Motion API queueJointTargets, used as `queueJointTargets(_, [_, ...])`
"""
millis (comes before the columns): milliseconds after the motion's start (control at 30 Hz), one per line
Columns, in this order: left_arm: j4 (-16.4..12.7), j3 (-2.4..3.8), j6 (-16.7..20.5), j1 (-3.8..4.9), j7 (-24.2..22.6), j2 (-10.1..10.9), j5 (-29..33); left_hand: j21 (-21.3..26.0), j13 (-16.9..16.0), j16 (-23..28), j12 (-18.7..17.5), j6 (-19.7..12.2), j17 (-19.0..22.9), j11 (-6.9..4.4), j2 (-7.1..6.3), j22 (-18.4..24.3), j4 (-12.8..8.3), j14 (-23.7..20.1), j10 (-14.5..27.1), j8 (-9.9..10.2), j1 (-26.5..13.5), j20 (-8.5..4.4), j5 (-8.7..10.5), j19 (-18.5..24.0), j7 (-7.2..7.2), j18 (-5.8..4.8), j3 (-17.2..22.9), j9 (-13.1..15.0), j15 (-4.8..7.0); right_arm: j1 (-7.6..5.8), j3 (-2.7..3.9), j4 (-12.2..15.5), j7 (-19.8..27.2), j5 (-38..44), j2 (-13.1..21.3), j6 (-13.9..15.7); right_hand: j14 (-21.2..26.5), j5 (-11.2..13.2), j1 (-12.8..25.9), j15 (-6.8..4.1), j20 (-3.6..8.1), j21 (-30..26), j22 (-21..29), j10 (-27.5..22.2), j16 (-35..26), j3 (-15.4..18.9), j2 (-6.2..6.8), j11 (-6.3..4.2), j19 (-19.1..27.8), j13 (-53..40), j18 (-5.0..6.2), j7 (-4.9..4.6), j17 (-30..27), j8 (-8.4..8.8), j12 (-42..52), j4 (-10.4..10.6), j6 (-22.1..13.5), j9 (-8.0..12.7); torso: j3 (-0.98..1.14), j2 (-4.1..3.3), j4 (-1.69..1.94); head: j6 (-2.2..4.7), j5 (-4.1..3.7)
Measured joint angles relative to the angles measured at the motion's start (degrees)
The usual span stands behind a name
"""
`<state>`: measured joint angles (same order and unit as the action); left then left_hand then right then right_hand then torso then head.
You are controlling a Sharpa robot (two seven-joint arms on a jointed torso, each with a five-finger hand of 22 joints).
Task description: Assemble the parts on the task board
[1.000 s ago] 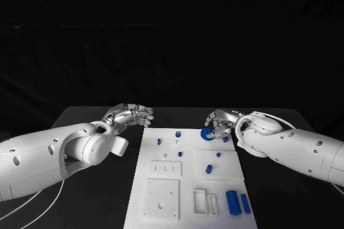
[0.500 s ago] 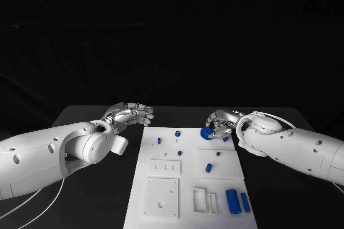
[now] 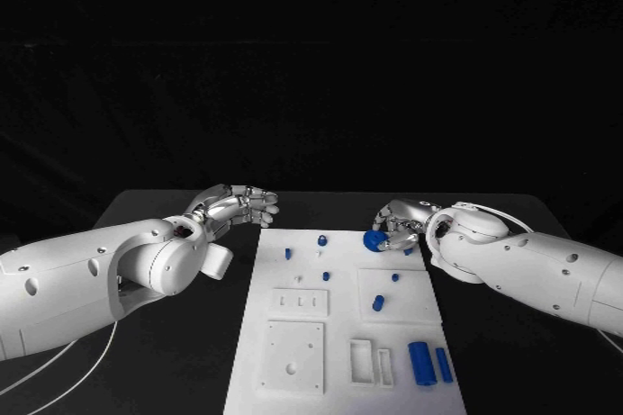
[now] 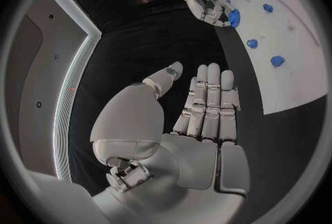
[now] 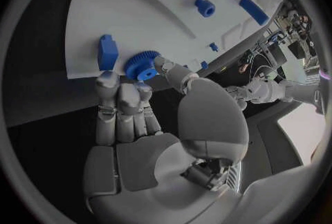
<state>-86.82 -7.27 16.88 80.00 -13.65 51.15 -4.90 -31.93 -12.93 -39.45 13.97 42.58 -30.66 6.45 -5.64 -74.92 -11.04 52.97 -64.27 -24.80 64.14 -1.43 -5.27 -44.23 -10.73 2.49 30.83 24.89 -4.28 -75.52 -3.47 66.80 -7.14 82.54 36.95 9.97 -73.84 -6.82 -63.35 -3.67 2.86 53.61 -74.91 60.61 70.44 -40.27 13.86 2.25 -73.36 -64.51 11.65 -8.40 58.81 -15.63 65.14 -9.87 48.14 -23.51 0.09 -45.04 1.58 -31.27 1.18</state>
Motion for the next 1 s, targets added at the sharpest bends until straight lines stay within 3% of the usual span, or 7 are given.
queueJointTargets(233, [0.1, -0.01, -0.03, 0.0, 0.02, -0.04, 0.0, 0.0, 0.01, 0.0, 0.21, 0.0, 0.0, 0.0, 0.0, 0.0, 0.0, 0.0, 0.0, 0.0, 0.0, 0.0, 0.0, 0.0, 0.0, 0.0, 0.0, 0.0, 0.0, -0.01, -0.09, -0.11, 0.3, 0.06, -0.05, 0.0, 0.0, 1.71, 0.48, 0.0, -0.1, 0.43, 0.0, 0.0, 0.0, -1.52, -0.48, 0.01, 0.29, 0.0, -0.08, 0.04, 0.42, 0.0, -0.01, 0.8, 0.04, 0.1, 0.0, 0.0, 0.06, -0.08, 0.14])
queueJointTargets(367, [0.1, -0.01, -0.04, 0.0, 0.03, -0.04, 0.0, 0.0, 0.0, 0.0, 0.21, 0.0, 0.0, 0.0, 0.0, 0.01, 0.0, 0.0, 0.0, 0.0, 0.0, 0.0, 0.0, 0.0, 0.0, 0.0, 0.0, -0.01, 0.0, -0.04, -0.12, -0.09, 0.39, 0.08, -0.02, -0.08, 0.0, 2.38, 0.67, 0.0, -0.11, 0.8, 0.0, -0.01, 0.0, -1.93, -0.67, 0.01, 0.3, 0.01, -0.12, 0.65, 0.75, -0.56, 0.28, 1.03, 0.65, 0.18, -0.01, 0.0, 0.03, -0.12, 0.19])
queueJointTargets(1000, [0.14, -0.01, -0.12, 0.0, 0.08, 0.02, -0.01, 0.0, -0.09, 0.0, 0.21, 0.0, -0.01, 0.0, 0.0, -0.02, 0.0, 0.0, 0.0, 0.0, 0.0, 0.0, 0.0, 0.0, 0.0, 0.0, 0.0, 0.04, 0.0, 0.23, -0.81, 0.53, 0.24, 7.72, -0.21, 1.83, -0.38, 2.37, 0.92, -1.03, -0.23, 1.77, 0.0, 0.02, -0.24, -2.75, -0.92, -0.63, 0.41, 0.02, -0.12, 0.88, 1.65, -2.33, 0.29, -0.18, 0.87, -1.29, 0.0, 0.0, -0.04, -0.18, 0.02])
